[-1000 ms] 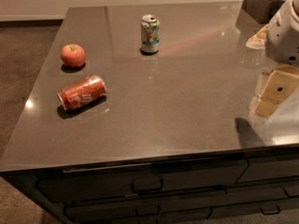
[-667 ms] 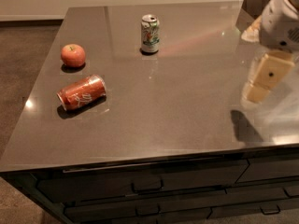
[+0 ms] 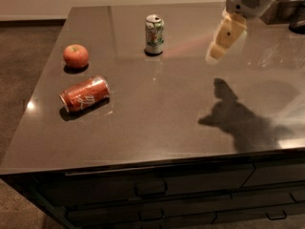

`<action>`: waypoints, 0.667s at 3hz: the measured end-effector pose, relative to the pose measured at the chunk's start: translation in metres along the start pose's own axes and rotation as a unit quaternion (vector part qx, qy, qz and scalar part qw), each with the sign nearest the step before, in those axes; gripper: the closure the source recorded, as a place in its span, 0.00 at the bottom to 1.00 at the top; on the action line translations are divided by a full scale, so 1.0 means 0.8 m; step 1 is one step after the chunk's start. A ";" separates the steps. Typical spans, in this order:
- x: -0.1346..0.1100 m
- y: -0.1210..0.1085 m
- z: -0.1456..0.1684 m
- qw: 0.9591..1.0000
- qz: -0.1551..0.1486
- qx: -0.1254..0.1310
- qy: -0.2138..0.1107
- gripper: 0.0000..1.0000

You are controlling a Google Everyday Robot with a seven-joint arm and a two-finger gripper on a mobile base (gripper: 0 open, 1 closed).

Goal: Pick 7up can

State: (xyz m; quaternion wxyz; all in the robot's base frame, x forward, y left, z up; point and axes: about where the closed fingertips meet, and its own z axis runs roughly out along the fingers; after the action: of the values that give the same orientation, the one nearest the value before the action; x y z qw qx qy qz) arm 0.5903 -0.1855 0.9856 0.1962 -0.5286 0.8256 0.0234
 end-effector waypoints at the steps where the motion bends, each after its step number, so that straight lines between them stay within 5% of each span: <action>1: -0.062 -0.062 0.035 0.999 0.038 0.020 -0.033 0.00; 2: -0.115 -0.105 0.070 0.995 0.062 0.029 -0.069 0.00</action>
Offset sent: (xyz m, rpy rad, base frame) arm 0.2112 0.0834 0.0106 0.2293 -0.1147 -0.1596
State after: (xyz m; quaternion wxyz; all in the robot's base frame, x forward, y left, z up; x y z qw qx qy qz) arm 0.7146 -0.1290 0.9805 0.2658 -0.4675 0.8417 0.0479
